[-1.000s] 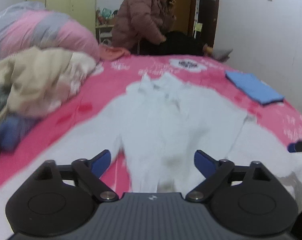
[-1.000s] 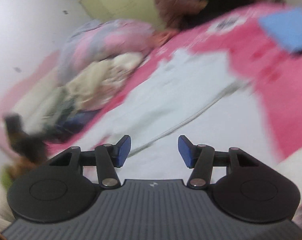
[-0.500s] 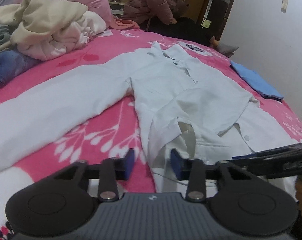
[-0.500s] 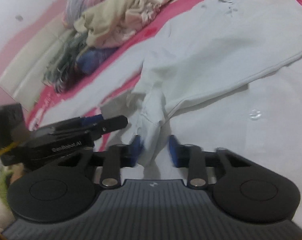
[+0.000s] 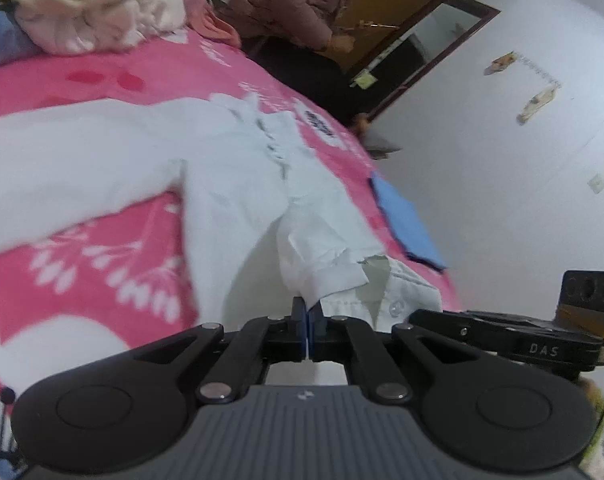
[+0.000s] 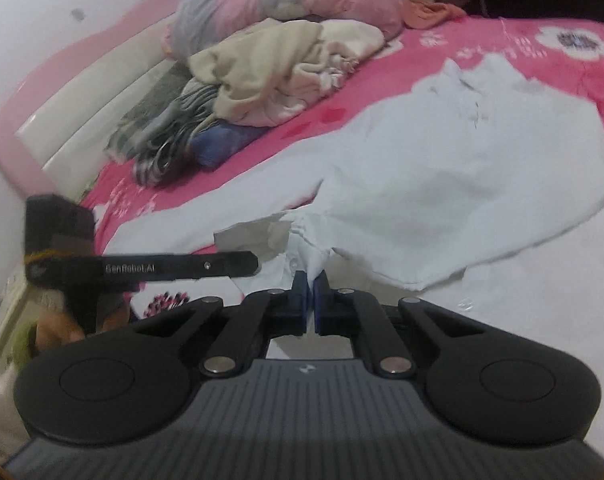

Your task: Fold clothes

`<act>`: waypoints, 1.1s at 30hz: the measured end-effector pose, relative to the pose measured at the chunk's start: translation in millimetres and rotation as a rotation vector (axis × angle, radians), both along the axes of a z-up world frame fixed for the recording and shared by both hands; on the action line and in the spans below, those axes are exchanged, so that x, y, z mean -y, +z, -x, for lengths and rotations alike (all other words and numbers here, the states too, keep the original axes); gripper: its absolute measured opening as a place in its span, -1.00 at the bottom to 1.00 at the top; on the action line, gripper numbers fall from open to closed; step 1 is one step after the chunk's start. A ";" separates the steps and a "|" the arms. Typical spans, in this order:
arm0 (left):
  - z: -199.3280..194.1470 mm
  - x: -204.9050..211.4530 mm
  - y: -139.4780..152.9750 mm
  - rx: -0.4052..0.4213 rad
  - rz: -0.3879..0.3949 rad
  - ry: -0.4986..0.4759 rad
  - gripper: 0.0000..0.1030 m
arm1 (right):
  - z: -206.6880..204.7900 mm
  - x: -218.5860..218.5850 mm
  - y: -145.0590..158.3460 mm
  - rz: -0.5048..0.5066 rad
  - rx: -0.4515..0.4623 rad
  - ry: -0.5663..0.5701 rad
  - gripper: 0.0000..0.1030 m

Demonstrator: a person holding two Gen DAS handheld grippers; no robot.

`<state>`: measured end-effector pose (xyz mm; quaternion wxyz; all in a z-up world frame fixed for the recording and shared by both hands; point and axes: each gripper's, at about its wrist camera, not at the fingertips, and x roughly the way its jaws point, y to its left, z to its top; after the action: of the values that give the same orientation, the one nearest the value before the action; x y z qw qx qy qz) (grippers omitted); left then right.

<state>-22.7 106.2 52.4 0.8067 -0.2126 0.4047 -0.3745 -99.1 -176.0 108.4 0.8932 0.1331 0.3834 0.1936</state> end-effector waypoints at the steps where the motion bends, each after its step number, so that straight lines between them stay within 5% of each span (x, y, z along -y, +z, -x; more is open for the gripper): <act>1: 1.6 -0.1 0.8 0.014 -0.018 0.002 -0.97 | 2.0 -1.1 5.6 0.016 -0.002 0.016 -0.96; 7: 1.4 0.8 -24.9 0.042 -0.228 0.024 -0.97 | -4.8 -25.7 -18.4 0.022 -0.081 0.060 -0.88; 9: -0.7 -0.5 -40.3 0.024 -0.304 0.031 -0.95 | -9.1 -34.1 -42.1 -0.017 -0.140 0.066 -0.70; 10: -2.7 -2.3 -47.7 0.006 -0.321 0.032 -0.94 | -10.3 -37.5 -54.0 -0.037 -0.172 0.070 -0.55; 14: -4.8 -17.8 -50.7 -0.007 -0.248 0.058 -0.76 | -5.4 -35.8 -79.8 -0.071 -0.234 0.047 -0.52; 19: 2.4 -27.6 -35.8 0.083 -0.268 0.129 -0.31 | -5.6 6.3 -76.0 -0.143 -0.202 -0.126 -0.49; 23: 21.8 -18.8 -17.0 0.205 -0.321 0.102 0.02 | -7.5 15.0 -75.3 -0.091 -0.169 -0.205 -0.48; 33: 75.8 35.3 -15.7 0.438 -0.458 -0.093 0.16 | -11.4 -4.3 -81.3 0.035 -0.116 -0.234 -0.48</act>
<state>-98.5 71.0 36.6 0.8836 0.0787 0.3044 -0.3468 -87.7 -171.7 27.1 0.8882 0.1724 0.4196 0.0731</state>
